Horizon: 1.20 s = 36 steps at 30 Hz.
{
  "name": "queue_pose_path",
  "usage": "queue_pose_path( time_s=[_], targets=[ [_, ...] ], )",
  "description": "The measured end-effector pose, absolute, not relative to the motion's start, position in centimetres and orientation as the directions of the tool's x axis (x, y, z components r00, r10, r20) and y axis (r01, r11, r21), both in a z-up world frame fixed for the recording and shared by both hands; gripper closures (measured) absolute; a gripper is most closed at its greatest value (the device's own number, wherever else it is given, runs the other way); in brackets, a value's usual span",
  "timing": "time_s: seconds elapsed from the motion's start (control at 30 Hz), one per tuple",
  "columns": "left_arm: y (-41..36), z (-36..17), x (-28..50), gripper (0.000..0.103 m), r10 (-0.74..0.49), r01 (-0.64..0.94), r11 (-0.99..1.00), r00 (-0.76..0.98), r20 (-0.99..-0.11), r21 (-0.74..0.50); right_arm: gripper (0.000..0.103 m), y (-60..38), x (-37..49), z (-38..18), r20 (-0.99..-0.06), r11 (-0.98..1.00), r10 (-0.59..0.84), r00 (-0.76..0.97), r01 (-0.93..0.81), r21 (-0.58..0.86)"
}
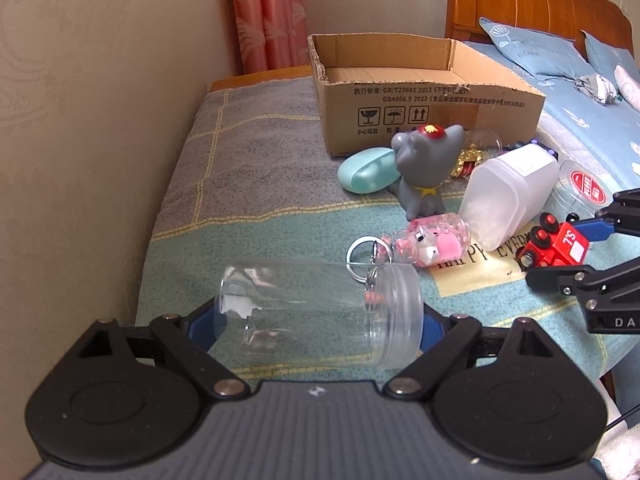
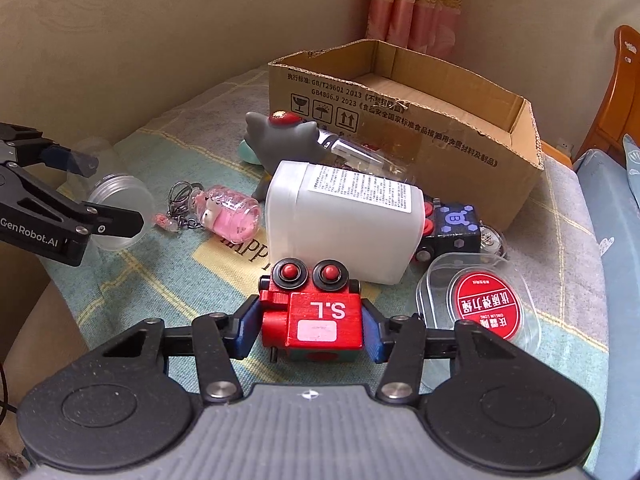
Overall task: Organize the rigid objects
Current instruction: 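Grasp the clear plastic jar with the left tool while the right tool grasps the red S.L train, then carry the jar into the box and release it while the right tool drops the train beside it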
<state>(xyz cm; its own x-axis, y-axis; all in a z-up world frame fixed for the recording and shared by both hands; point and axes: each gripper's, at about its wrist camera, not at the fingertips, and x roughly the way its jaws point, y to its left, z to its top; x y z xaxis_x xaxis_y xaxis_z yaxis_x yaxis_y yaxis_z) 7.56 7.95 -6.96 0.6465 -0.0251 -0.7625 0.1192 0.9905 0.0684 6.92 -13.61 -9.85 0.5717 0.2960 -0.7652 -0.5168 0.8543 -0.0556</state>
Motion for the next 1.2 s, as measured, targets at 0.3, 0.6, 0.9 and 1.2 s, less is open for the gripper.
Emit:
queue_pose_path(
  time_s=[0.3, 0.6, 0.9, 1.2],
  targets=[
    [6.8, -2.9, 7.8, 0.012, -0.047, 0.153, 0.985, 0.67, -0.74, 0.076, 0.047, -15.4, 6.0, -5.8, -0.744, 0.822, 0.348, 0.57, -0.568, -0.05],
    [4.5, 1.8, 12.5, 0.011, -0.08, 0.175, 0.982, 0.731, -0.677, 0.073, 0.047, -17.4, 8.2, -1.4, -0.686, 0.819, 0.383, 0.619, -0.57, -0.057],
    [2.0, 4.8, 21.6, 0.011, -0.099, 0.205, 0.975, 0.752, -0.652, 0.089, 0.047, -19.2, 12.3, 1.5, -0.64, 0.843, 0.376, 0.67, -0.534, -0.065],
    [0.0, 3.6, 30.6, 0.011, -0.088, 0.199, 0.977, 0.709, -0.699, 0.08, 0.047, -20.5, 16.3, 2.2, -0.635, 0.87, 0.333, 0.697, -0.486, -0.077]
  ],
)
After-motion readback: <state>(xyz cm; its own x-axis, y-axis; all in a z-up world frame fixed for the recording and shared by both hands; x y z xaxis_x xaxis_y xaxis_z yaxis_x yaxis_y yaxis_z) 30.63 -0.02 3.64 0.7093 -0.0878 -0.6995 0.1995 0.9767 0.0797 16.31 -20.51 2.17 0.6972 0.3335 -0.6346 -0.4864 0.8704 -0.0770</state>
